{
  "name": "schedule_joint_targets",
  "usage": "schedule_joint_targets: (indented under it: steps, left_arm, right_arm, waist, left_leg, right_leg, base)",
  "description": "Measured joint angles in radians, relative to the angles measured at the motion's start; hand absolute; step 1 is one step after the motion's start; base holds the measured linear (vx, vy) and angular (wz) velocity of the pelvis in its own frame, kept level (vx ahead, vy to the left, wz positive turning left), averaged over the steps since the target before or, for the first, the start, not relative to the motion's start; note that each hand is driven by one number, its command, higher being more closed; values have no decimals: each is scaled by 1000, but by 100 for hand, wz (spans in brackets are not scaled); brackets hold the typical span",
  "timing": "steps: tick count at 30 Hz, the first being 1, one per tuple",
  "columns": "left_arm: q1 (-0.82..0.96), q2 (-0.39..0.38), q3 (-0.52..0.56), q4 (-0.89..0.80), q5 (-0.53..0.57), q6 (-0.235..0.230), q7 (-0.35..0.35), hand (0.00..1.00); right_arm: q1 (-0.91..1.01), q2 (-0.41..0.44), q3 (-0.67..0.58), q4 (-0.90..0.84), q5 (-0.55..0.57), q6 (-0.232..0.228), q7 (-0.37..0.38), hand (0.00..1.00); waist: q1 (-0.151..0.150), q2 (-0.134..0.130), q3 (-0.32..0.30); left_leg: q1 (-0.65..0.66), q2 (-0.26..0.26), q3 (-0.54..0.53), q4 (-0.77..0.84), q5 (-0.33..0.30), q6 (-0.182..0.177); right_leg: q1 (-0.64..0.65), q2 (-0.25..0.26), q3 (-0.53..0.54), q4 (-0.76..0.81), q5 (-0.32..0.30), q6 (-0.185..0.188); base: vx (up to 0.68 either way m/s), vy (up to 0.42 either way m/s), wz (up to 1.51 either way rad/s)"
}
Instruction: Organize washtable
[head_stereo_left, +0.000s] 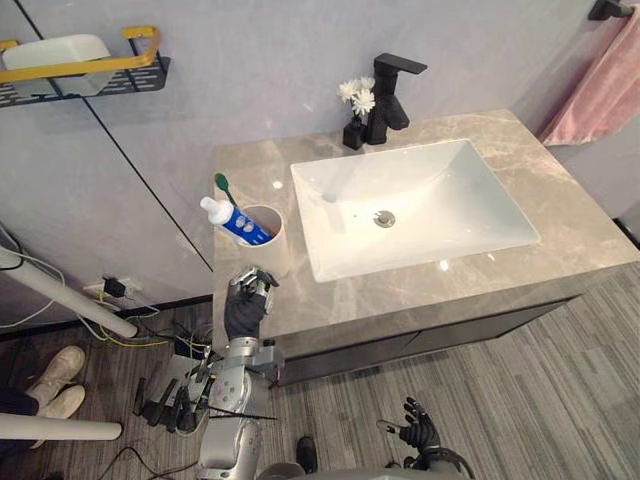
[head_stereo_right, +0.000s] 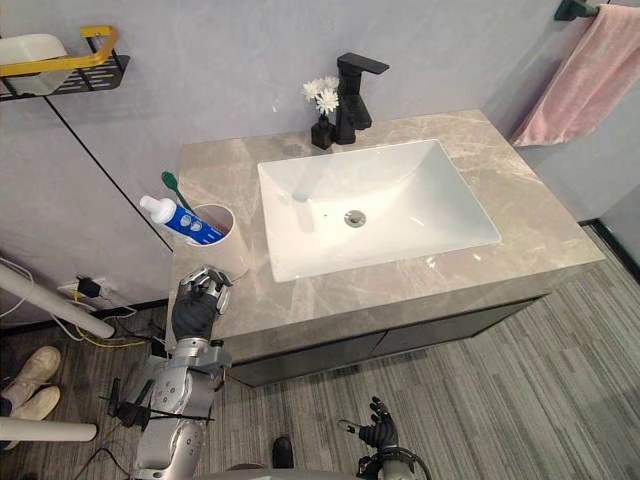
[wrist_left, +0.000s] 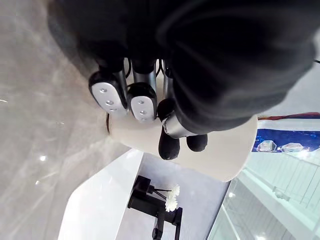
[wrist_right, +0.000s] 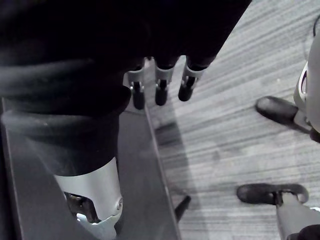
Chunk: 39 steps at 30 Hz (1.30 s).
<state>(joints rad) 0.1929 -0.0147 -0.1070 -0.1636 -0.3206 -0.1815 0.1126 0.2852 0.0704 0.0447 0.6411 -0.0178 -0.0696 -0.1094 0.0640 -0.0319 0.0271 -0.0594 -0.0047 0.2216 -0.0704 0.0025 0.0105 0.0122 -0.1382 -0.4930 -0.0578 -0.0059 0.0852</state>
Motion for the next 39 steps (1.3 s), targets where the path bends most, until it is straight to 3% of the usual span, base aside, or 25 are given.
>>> schedule_joint_targets:
  steps: [14, 39]
  left_arm:
    - [-29, 0, 2, 16, 18, 2, 4, 100]
    - [-129, 1, 69, 78, 140, 19, 43, 100]
  right_arm:
    - [6, 0, -1, -13, 7, -2, 4, 0]
    - [22, -1, -16, -37, 7, -9, 25, 0]
  waist:
    - [-22, 0, 0]
    - [-26, 0, -1]
  left_leg:
    - [1, 2, 6, 0, -2, -2]
    - [-4, 9, 22, 1, -6, -8]
  right_leg:
    - [-1, 2, 6, 0, 0, 0]
    - [-18, 9, 31, -1, 0, -1]
  base:
    - [-2, 1, -1]
    - [-1, 0, -3]
